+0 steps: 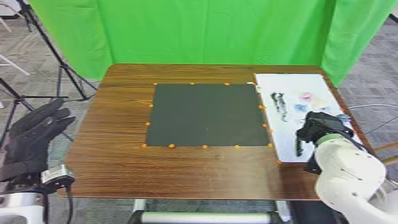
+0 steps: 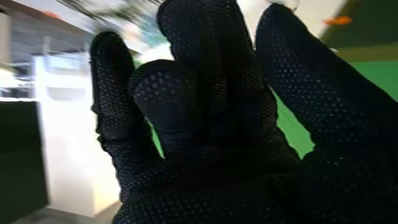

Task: Arrange flowers

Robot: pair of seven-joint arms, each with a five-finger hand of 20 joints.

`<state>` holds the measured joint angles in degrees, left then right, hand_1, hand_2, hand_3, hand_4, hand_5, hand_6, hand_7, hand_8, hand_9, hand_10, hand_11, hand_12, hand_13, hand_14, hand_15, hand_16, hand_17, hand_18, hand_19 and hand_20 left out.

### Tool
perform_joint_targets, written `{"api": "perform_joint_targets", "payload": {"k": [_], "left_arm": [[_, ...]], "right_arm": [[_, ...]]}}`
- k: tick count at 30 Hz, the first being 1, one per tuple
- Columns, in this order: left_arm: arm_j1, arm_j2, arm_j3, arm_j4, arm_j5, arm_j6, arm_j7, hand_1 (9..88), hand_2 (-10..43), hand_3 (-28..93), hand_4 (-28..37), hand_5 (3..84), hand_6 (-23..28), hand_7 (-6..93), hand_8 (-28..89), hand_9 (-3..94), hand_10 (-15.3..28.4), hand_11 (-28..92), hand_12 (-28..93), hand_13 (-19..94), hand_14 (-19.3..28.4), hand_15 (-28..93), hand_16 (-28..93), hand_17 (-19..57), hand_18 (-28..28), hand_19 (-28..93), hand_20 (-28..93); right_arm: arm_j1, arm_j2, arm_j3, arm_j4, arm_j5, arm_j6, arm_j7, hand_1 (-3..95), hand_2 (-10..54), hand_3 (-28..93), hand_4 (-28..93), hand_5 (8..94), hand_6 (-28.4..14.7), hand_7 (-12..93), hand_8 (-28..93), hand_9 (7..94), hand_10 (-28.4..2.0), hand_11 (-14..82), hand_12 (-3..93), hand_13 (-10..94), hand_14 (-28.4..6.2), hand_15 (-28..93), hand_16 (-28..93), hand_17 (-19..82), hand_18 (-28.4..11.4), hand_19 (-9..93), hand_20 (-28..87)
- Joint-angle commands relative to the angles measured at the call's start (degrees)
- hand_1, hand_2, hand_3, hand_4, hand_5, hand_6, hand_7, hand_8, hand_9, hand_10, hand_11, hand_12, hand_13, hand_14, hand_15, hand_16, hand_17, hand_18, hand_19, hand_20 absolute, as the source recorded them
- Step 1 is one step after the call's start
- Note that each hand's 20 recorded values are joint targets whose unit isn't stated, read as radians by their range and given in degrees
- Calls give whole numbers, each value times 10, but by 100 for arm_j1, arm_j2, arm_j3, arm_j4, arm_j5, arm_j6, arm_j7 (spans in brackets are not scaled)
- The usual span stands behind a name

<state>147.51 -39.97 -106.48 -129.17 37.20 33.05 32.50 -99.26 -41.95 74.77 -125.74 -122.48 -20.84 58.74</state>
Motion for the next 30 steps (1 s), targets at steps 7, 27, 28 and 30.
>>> {"api": "perform_joint_targets", "payload": {"k": [7,27,28,30], "left_arm": [[-1,2,83,-15,-13,22,-12,256,48,809,-206,379,92,166,-110,322,189,361,69,211,253,614,-163,-107,207,560,39],[-13,-72,59,-9,38,-19,-67,259,49,812,-207,379,92,166,-110,322,188,367,67,211,253,615,-166,-107,207,561,38],[-24,-81,58,-5,53,-40,-83,259,50,812,-207,380,92,167,-110,322,188,367,66,211,253,615,-166,-107,207,561,38],[-41,-80,72,3,46,-36,-69,259,50,814,-204,381,93,167,-110,322,188,367,66,211,253,616,-165,-106,207,561,38]], "right_arm": [[10,-80,-385,264,58,-103,360,387,-30,734,-198,751,-112,178,-66,742,-215,388,229,713,-139,767,243,379,-275,932,-127],[300,-152,-935,646,-45,-232,536,390,-50,718,-203,772,-105,210,-52,751,-212,438,247,728,-131,776,245,389,-273,932,-112],[334,-138,-1004,659,-56,-183,527,390,-51,718,-203,773,-105,212,-53,750,-212,439,247,728,-131,776,246,389,-273,932,-111],[395,-137,-1124,689,-145,-264,520,389,-51,717,-203,774,-105,213,-53,749,-212,442,249,729,-131,776,247,389,-274,932,-110]]}}
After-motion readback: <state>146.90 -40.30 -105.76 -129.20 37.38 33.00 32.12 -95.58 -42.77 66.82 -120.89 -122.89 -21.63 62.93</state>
